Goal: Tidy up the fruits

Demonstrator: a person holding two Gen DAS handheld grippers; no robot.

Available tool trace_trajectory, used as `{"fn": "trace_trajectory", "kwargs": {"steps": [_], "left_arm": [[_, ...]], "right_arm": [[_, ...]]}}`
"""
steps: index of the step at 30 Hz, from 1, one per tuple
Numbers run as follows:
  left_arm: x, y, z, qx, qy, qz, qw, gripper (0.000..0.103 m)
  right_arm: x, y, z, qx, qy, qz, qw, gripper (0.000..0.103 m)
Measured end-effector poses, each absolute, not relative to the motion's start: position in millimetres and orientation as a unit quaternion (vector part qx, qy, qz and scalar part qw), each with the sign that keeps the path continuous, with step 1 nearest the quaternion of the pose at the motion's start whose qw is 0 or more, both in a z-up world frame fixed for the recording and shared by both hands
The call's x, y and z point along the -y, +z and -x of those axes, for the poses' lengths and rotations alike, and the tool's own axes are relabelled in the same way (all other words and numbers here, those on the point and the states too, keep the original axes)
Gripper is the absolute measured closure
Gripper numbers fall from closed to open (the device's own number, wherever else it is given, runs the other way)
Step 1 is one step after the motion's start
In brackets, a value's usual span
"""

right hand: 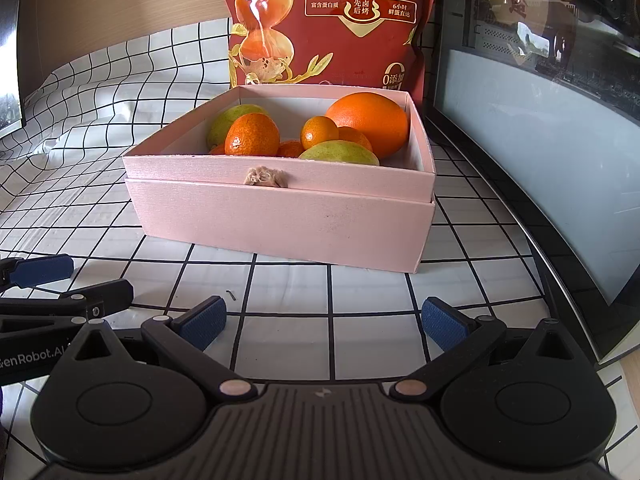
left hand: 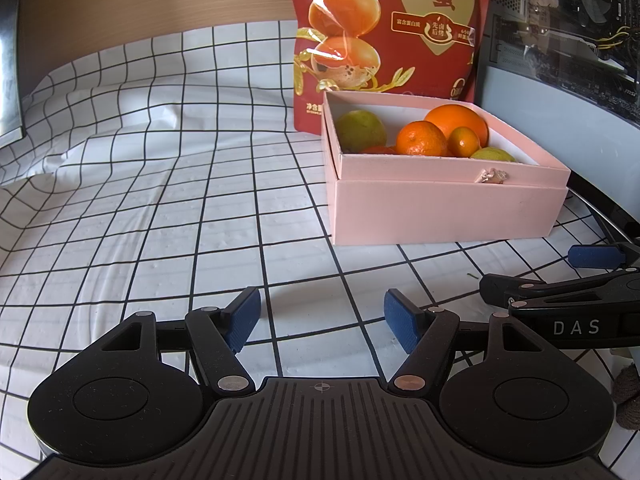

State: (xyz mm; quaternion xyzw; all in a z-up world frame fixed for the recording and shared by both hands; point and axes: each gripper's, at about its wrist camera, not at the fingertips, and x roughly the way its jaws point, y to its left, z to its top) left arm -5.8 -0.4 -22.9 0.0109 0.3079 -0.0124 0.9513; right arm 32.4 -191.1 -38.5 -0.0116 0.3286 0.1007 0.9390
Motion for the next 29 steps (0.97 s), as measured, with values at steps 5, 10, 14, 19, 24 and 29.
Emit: {"fn": "trace_trajectory", "kwargs": {"steps": [5,10,14,19,24,29], "left_arm": [[0.3,-22.9,5.8,-0.308,-0.012,-0.011,0.951,0.029],[0.1,-22.9,5.9,-0.308,-0.012,-0.011,0.951,0.029],[0.0,-22.9,5.9,-0.308,-0.013,-0.011,0.951,0.029],[0.0,-23.0,6.0,-0.308,-0.013,-0.011,0.951,0.029],[0.6,-23.0,6.2,-0.308,-0.012,-0.012,0.951,0.029],[1.5,-22.9,5.9,-0.307,-0.012,-0.017,0.951,0.03]], "right_arm": [[191.1,-38.4,-32.4,-0.329,0.101,0.012,0.939,0.0],[191.1,-38.3,-32.5,-0.329,0.101,0.012,0.939,0.0],[191.1,-38.3,-32.5,-0.329,0.101,0.012,0.939,0.0],[191.1,-38.3,-32.5,-0.329,0.101,0.012,0.939,0.0],[191.0,-38.3,-32.6,-0.329,0.101,0.012,0.939,0.0],[191.0,-38.3,-32.6,-0.329,0.101,0.012,0.939,0.0]]}}
